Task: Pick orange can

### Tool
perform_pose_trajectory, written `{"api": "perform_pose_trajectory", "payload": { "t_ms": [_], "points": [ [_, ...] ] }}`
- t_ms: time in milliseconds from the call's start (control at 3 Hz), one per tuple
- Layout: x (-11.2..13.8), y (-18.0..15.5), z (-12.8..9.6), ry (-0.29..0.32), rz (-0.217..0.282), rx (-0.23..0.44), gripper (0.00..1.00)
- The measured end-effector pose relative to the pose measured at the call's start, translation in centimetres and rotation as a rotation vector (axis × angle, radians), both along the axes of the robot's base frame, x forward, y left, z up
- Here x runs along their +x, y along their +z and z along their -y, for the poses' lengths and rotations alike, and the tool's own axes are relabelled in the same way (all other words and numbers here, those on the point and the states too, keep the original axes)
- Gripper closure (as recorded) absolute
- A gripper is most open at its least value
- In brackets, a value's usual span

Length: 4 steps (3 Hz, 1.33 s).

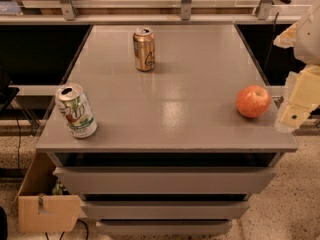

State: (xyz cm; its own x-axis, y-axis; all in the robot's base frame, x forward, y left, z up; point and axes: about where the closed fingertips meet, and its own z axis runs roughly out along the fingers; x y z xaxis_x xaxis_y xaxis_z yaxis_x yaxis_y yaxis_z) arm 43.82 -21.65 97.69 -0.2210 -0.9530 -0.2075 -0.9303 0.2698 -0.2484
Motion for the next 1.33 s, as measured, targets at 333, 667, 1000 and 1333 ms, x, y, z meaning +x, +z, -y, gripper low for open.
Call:
{"api": "perform_pose_trajectory", "payload": {
  "t_ms": [333, 667, 1000, 1333],
  "points": [
    [0.0, 0.0, 0.0, 0.0, 0.0, 0.0, 0.0],
    [0.4, 0.2, -0.1, -0.013, 0.019, 0.017, 0.0],
    [2.7, 0.4, -1.0, 0.014, 0.066, 0.068, 0.0],
    [6.4, 0.3, -2.9, 0.059, 0.115, 0.15, 0.0]
  ]
}}
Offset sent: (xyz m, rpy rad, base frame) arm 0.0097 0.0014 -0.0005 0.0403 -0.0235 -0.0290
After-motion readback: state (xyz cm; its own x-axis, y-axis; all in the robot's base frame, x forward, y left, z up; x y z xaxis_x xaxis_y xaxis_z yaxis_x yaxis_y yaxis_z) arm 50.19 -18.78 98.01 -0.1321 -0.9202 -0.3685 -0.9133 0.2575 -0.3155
